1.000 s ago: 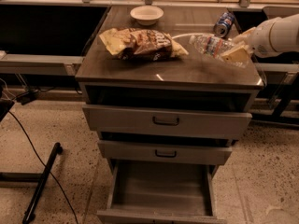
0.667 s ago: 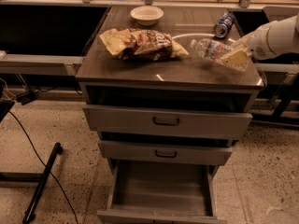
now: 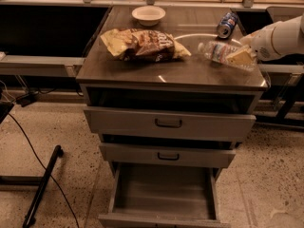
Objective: Pick water bottle from bottom drawer and place on counter
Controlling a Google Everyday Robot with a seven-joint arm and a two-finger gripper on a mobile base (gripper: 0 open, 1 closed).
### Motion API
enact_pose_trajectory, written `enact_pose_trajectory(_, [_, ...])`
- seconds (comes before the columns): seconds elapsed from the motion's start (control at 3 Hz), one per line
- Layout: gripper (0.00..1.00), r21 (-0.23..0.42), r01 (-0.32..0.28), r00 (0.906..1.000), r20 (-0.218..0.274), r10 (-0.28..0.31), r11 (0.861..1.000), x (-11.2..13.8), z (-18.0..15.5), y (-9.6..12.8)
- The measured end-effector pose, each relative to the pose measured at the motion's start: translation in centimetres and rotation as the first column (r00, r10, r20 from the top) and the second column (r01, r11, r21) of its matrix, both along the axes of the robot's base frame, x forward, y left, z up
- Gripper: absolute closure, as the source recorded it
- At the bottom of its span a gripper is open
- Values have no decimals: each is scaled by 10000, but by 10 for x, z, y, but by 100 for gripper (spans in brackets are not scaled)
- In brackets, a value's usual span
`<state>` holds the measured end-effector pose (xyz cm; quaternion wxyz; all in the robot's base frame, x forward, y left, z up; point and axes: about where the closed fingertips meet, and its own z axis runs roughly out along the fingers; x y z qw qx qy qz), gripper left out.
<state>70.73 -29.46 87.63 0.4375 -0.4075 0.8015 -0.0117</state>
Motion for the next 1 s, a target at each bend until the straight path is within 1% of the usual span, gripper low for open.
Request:
enact_pose_trajectory(0.33, [0, 0, -1, 10000, -1, 1, 10000, 0, 0, 0])
enact_pose_trajectory(0.67, [0, -2, -2, 10000, 1, 2, 10000, 0, 0, 0])
enact_pose_trajectory(1.0, [0, -439, -220, 9990, 389, 237, 9988, -33, 39, -13])
